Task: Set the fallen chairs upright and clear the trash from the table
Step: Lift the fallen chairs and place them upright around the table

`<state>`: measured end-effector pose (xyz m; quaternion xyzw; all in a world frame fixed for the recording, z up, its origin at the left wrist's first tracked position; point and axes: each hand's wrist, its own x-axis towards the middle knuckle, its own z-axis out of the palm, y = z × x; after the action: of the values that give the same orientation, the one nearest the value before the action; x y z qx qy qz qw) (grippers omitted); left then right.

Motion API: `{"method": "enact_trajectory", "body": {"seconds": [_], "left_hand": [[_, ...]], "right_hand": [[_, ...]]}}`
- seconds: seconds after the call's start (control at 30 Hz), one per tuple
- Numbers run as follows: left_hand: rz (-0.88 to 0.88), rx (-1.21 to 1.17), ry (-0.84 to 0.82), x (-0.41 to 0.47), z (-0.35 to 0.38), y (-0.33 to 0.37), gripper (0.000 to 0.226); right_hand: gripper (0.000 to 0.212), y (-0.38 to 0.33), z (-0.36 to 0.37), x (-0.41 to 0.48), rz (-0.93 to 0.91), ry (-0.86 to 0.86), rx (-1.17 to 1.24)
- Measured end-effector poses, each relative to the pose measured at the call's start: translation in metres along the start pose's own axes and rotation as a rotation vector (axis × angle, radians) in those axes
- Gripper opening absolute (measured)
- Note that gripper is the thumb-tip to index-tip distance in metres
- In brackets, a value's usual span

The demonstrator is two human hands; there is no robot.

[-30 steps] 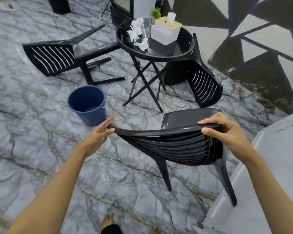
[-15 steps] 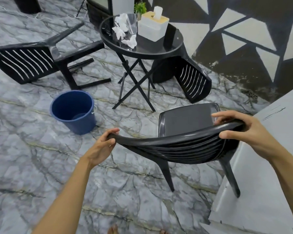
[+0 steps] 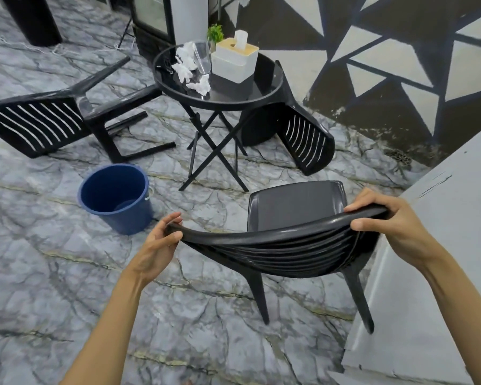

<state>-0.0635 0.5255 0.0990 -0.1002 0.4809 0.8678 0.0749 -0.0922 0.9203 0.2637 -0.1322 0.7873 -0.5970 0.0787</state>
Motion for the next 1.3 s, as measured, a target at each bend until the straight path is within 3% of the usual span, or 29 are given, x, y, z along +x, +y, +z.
{"method": "enact_trajectory", "body": {"seconds": [0.23, 0.47, 0.6, 0.8, 0.93, 1.03, 1.13, 1.23, 1.3], "left_hand": [[0.042, 0.191, -0.028, -0.017, 0.039, 0.031, 0.047], [-0.027, 0.378, -0.105, -0.02, 0.106, 0.007, 0.062], [0.008, 0.329, -0.102, -0.012, 0.143, -0.008, 0.068], [0.021, 0.418, -0.168, 0.012, 0.193, -0.015, 0.046], [0.019, 0.447, -0.223, 0.025, 0.222, -0.022, 0.053], [0.008, 0.396, -0.223, 0.029, 0.22, -0.024, 0.053], [-0.032, 0.412, -0.252, 0.032, 0.214, -0.021, 0.035], [-0.024, 0.441, -0.277, 0.032, 0.21, -0.02, 0.038], [-0.001, 0.448, -0.255, 0.026, 0.2, -0.022, 0.028]], "right_hand": [[0.023, 0.02, -0.029, -0.024, -0.016, 0.07, 0.12], [0.03, 0.06, -0.107, -0.058, 0.048, 0.141, 0.164], [0.028, 0.083, -0.143, -0.075, 0.082, 0.188, 0.213], [0.028, 0.11, -0.168, -0.109, 0.104, 0.324, 0.331], [0.042, 0.13, -0.172, -0.137, 0.167, 0.399, 0.42], [0.02, 0.135, -0.164, -0.142, 0.175, 0.434, 0.442], [0.017, 0.138, -0.158, -0.141, 0.158, 0.469, 0.464], [0.015, 0.137, -0.153, -0.141, 0.143, 0.455, 0.481], [0.015, 0.139, -0.149, -0.142, 0.141, 0.44, 0.484]]}}
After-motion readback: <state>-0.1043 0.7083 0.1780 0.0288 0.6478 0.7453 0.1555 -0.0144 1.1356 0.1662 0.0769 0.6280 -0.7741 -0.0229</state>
